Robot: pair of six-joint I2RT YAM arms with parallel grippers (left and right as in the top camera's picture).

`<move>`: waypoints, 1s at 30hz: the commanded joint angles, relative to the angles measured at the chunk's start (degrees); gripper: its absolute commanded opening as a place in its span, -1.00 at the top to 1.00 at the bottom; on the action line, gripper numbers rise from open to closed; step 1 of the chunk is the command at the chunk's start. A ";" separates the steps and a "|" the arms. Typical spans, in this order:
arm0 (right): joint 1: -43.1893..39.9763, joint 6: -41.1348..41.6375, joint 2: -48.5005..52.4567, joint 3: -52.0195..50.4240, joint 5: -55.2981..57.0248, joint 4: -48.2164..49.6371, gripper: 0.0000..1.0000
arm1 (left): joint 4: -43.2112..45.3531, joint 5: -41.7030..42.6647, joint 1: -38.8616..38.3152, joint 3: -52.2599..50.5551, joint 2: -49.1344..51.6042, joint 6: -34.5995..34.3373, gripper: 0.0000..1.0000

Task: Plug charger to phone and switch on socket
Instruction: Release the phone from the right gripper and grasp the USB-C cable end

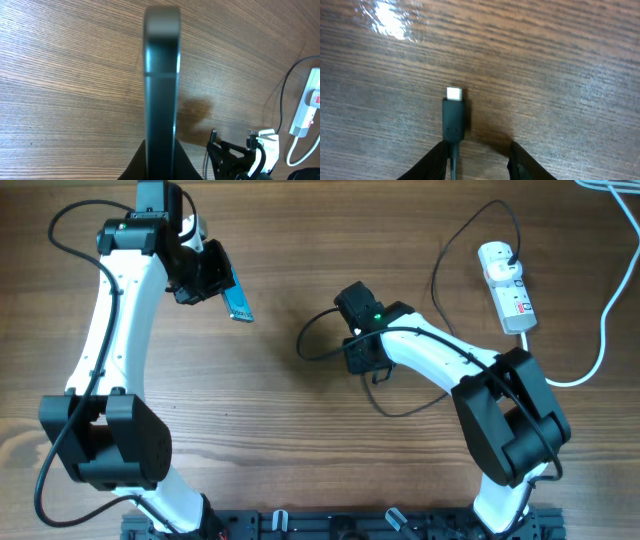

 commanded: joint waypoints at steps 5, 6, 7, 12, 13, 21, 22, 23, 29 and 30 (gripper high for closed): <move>1.73 0.96 2.29 0.26 0.26 1.57 0.38 | 0.46 0.57 0.15 0.50 -0.35 -0.74 0.92; 1.81 1.31 2.51 0.26 0.37 1.57 0.38 | 0.46 0.57 0.15 0.50 -0.35 -0.74 0.92; 1.81 2.36 2.78 0.26 0.42 1.31 0.39 | 0.46 0.57 0.15 0.50 -0.35 -0.74 0.92; 1.79 4.46 2.82 0.17 0.50 -0.50 0.40 | 0.46 0.57 0.11 0.50 -0.35 -0.74 0.92; 1.81 4.72 2.82 0.17 0.37 -0.83 0.43 | 0.46 0.57 0.11 0.50 -0.35 -0.74 0.92; 1.79 5.27 2.82 0.17 1.70 -0.35 0.56 | 0.44 0.76 0.11 0.50 -0.35 -0.74 0.92; 1.79 5.25 2.82 0.17 1.68 -0.35 0.57 | 0.44 0.76 0.11 0.50 -0.35 -0.74 0.92; 1.79 5.25 2.82 0.17 1.68 -0.35 0.61 | 0.44 0.76 0.11 0.50 -0.35 -0.74 0.92; 1.79 5.27 2.82 0.17 1.68 -0.17 0.77 | 0.44 0.76 0.11 0.50 -0.35 -0.74 0.92; 1.79 5.27 2.82 0.17 1.68 -0.17 0.78 | 0.44 0.74 0.11 0.50 -0.35 -0.74 0.92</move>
